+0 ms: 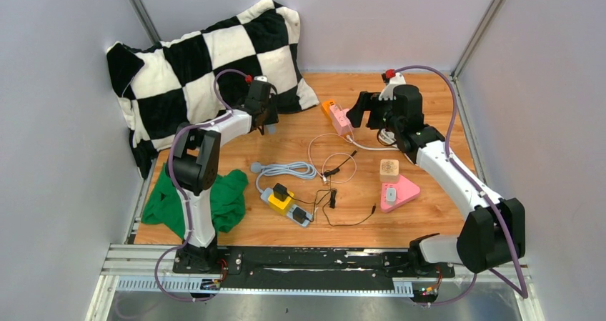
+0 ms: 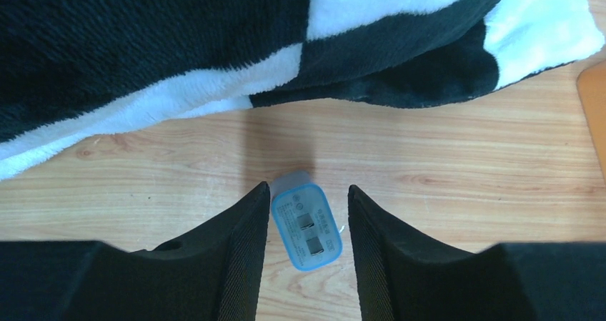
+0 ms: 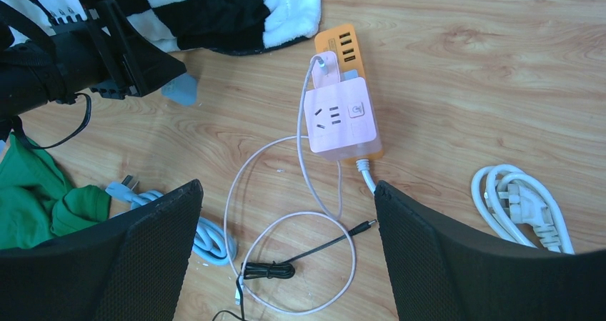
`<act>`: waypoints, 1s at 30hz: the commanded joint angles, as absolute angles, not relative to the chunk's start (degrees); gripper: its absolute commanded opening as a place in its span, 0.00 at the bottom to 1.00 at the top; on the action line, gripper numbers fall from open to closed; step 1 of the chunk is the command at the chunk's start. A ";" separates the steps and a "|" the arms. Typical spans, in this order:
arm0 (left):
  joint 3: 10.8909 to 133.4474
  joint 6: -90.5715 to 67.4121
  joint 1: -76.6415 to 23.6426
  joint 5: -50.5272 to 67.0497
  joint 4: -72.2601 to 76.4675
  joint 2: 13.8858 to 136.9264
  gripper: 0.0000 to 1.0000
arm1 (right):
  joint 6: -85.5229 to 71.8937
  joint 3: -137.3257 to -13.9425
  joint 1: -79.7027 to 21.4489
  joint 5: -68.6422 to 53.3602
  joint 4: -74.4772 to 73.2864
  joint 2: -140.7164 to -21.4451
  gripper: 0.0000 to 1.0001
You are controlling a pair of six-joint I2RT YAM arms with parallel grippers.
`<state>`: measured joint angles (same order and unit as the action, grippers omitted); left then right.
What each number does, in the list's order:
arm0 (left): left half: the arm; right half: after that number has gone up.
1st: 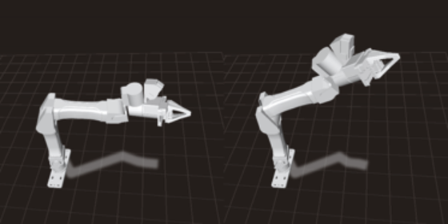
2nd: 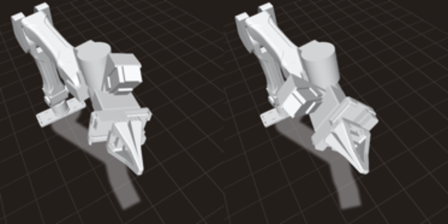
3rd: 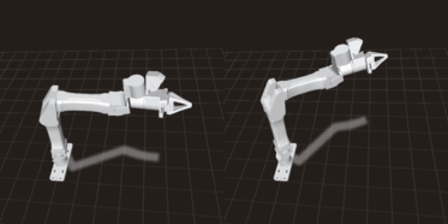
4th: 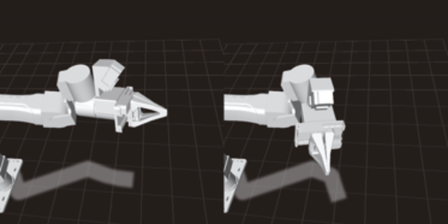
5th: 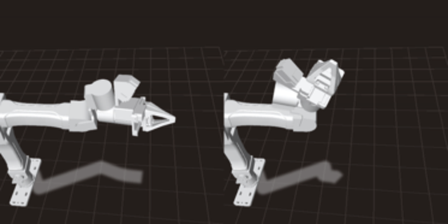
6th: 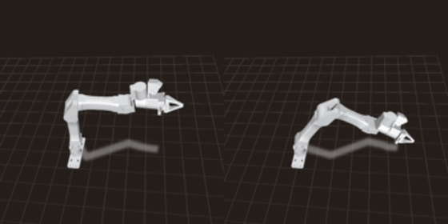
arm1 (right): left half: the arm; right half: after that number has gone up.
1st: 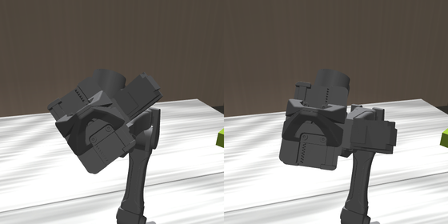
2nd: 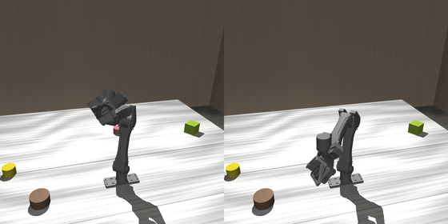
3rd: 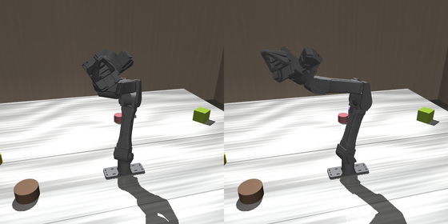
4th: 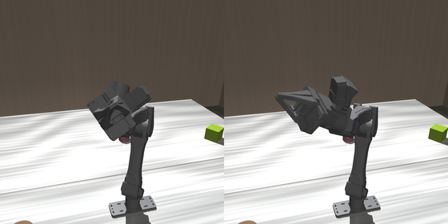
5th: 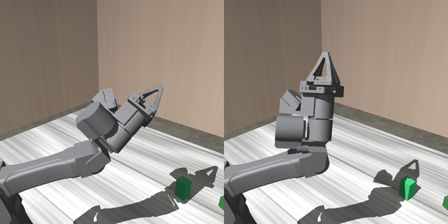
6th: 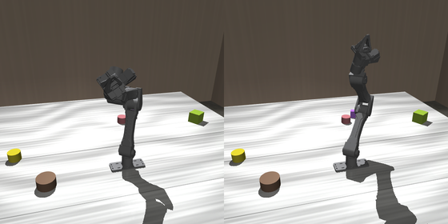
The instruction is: Insert the plug
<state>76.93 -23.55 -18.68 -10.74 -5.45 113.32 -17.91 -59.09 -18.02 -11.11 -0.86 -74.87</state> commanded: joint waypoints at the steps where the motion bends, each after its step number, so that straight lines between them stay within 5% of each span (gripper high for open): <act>1: 78.25 -23.30 -17.94 -11.06 -7.06 114.65 0.46 | -17.87 -58.83 -17.49 -12.06 0.33 -73.84 0.89; 8: 77.62 -24.48 -17.15 -7.53 -6.92 114.65 0.37 | -18.46 -58.17 -17.53 -13.42 0.28 -72.89 0.87; 20: 73.29 -26.14 -15.44 2.67 -4.79 110.14 0.06 | -21.57 -56.39 -18.03 -17.54 0.70 -71.92 0.83; 30: 68.57 -29.34 -15.21 10.73 -2.18 99.00 0.03 | -26.62 -54.29 -21.05 -23.10 7.18 -74.58 0.80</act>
<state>70.28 -26.48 -15.53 4.86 -5.65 105.54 -22.59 -55.92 -19.33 -18.35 1.76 -73.14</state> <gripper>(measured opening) 0.299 0.809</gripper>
